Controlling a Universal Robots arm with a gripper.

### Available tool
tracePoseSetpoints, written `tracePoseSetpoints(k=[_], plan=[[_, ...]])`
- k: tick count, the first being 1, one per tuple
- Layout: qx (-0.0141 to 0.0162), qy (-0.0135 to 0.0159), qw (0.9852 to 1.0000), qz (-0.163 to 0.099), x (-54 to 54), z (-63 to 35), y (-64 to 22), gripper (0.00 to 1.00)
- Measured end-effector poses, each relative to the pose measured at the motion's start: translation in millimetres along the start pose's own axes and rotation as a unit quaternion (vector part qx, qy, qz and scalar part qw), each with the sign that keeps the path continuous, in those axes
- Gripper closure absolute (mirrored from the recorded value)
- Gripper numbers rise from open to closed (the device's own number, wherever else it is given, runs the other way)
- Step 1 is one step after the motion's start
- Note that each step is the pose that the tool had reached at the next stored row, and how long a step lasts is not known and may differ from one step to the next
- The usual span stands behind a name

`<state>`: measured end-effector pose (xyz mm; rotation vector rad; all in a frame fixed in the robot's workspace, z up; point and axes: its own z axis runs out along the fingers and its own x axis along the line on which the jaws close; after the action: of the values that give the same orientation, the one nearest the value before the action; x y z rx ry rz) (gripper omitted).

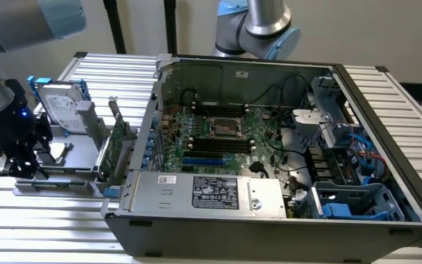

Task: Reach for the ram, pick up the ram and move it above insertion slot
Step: 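Pick up the ram and move it above insertion slot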

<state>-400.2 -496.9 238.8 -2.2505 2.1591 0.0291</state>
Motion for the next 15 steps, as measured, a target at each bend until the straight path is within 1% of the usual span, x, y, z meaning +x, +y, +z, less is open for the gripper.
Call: tracePoseSetpoints(k=[15], plan=[[0.0003, 0.0001, 0.9999, 0.011, 1.4, 27.3, 0.7, 0.58]])
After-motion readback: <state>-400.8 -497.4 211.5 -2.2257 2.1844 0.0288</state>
